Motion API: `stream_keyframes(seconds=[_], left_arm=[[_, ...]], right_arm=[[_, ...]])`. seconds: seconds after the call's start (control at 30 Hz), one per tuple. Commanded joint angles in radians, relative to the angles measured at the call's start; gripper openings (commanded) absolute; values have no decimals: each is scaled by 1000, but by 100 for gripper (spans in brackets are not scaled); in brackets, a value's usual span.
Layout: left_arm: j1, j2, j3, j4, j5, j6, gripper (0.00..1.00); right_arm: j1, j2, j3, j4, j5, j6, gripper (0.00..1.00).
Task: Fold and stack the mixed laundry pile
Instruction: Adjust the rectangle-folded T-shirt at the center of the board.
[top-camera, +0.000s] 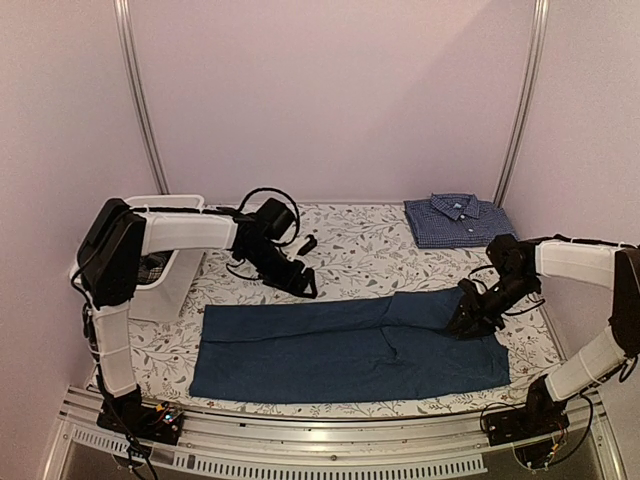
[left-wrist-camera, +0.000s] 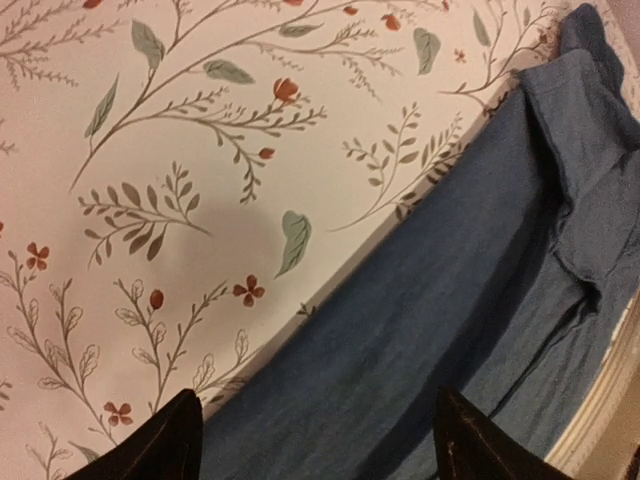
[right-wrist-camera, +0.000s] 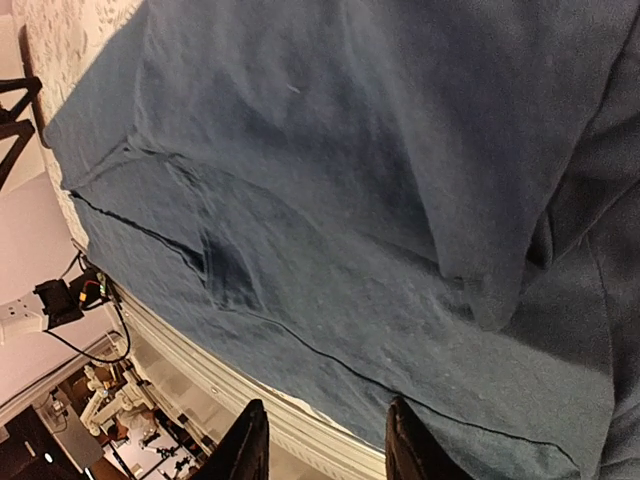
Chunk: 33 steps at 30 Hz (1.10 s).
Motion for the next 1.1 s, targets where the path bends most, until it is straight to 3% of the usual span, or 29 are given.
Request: stream_keyframes(seconds=[0.0,0.27,0.67,1.07], left_arm=[[-19,37,168,124,174,-80,77],[-105,396,626,181,395,-301,68],[-166,583,657,330,463,-496,62],[-182,664,736,381,478,-556,61]], right_arm=[[-49,-26,112,43,17,21,41],[-132,77,160,148,37,55,40],[-164,193,122,240,87,68,37],[-172,274,142,252,136,41,39]])
